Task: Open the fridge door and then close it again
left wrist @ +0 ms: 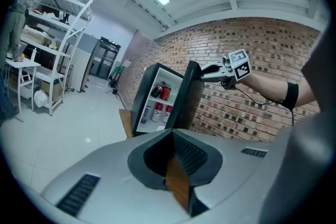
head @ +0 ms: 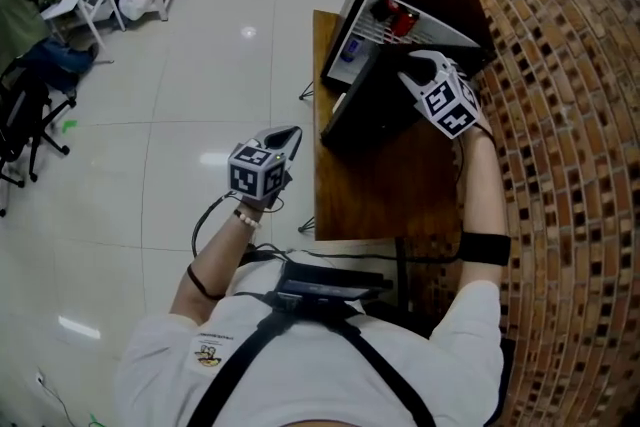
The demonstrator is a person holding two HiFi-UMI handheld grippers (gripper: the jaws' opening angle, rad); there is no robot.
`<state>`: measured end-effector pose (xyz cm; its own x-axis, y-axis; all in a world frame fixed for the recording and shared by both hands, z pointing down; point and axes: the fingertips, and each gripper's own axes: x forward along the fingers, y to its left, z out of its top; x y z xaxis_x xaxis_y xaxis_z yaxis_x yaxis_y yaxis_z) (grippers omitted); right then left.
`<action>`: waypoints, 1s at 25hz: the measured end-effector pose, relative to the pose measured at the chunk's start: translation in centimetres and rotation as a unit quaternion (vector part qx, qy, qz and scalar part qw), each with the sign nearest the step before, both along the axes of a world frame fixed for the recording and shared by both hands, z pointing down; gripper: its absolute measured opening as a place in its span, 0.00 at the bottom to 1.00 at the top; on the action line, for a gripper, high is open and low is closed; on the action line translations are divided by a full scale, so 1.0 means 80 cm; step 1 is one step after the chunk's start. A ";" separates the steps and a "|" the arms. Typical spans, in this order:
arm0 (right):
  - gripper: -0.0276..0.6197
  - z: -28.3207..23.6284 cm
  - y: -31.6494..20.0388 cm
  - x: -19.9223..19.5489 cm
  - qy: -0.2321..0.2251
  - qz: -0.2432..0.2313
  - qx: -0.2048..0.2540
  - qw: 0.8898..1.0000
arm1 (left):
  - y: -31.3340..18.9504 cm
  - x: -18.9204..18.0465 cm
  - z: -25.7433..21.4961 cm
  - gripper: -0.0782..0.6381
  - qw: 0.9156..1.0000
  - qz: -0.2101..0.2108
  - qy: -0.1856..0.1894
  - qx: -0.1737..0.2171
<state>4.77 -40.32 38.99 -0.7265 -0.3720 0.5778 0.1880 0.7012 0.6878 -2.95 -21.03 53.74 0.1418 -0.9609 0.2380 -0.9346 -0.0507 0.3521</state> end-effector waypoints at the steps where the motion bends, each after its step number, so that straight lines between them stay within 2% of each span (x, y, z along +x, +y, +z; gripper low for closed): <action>1: 0.27 0.001 0.007 0.013 -0.003 -0.004 0.001 1.000 | 0.000 0.011 0.000 0.11 1.000 0.005 0.001 0.000; 6: 0.29 -0.001 0.038 0.083 -0.011 -0.022 0.020 1.000 | -0.001 0.072 0.003 0.11 0.999 0.034 -0.005 -0.004; 12: 0.33 0.007 0.056 0.174 0.009 -0.040 0.109 0.993 | 0.003 0.145 -0.003 0.11 0.998 0.061 -0.019 -0.003; 21: 0.34 0.010 0.056 0.296 0.022 -0.030 0.117 0.992 | -0.002 0.235 0.005 0.11 0.995 0.091 -0.030 -0.013; 25: 0.34 0.011 0.049 0.343 0.028 -0.019 0.113 0.993 | -0.008 0.261 0.006 0.11 0.994 0.103 -0.033 -0.014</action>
<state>32.18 -36.41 39.87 -0.7122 -0.4693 0.5221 0.2537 0.5214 0.8147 17.96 -21.66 54.24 0.3173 -0.9062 0.2796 -0.9266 -0.2334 0.2950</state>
